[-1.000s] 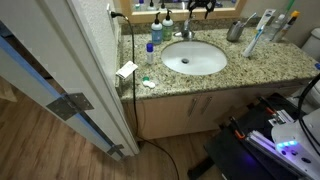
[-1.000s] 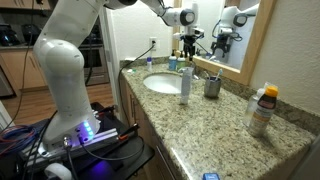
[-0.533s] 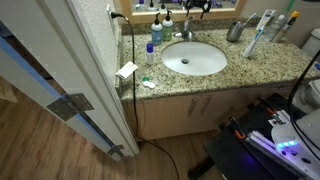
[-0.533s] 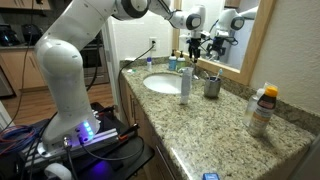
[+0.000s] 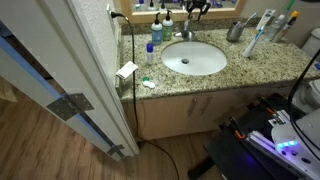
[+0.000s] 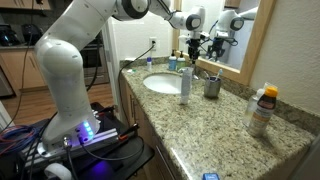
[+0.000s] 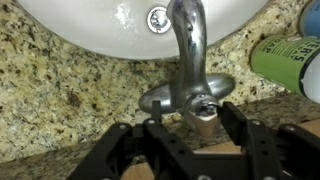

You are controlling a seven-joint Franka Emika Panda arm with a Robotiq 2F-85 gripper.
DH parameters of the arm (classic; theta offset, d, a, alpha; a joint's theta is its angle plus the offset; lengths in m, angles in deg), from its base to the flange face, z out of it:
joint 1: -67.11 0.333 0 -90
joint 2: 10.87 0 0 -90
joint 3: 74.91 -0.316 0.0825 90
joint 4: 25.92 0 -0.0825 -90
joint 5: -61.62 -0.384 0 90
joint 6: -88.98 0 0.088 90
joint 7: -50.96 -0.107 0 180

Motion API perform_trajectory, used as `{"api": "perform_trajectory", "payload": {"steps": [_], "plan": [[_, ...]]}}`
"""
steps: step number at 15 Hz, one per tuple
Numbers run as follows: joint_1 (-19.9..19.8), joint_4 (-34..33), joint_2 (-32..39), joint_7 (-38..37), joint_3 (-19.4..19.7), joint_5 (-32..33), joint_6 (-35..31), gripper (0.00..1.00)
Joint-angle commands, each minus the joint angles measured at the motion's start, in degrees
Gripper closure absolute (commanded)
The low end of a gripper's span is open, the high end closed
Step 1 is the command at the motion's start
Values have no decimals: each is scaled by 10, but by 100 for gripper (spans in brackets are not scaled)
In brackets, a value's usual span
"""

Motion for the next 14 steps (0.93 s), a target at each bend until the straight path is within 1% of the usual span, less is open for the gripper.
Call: {"api": "perform_trajectory", "payload": {"steps": [1,2,3,4,5,6,8,11,14], "plan": [[-5,-2,3,18,-5,-7,17,68],[-5,-2,3,18,-5,-6,19,73],[-4,0,2,19,-6,-7,18,81],[-3,1,1,19,-7,-6,17,87],[-2,2,0,20,-8,-6,17,95],[-1,5,-3,25,-8,-4,19,93],[-1,13,-11,34,-9,-3,27,93],[0,29,-23,79,-17,3,60,93],[5,35,-20,118,-24,7,85,93]]}}
